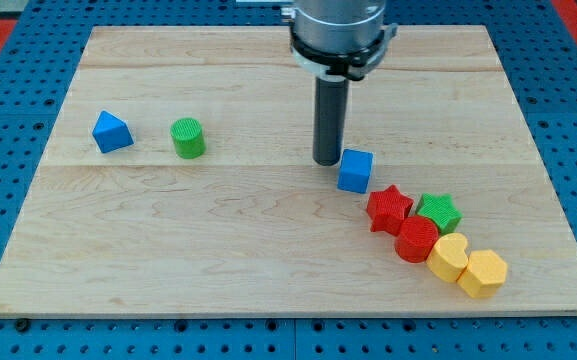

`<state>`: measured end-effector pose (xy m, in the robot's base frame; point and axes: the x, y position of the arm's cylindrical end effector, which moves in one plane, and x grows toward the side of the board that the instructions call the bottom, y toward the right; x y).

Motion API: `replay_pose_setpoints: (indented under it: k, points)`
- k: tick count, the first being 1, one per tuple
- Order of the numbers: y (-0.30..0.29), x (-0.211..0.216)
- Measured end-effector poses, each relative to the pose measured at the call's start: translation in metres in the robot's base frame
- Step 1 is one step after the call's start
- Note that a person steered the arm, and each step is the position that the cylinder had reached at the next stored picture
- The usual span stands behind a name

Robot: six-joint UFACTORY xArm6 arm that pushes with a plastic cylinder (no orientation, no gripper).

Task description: Push the green circle towards the blue cube

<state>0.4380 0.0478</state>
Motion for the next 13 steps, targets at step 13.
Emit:
replay_pose_setpoints:
  k: [13]
  points:
    - [-0.247,-0.024]
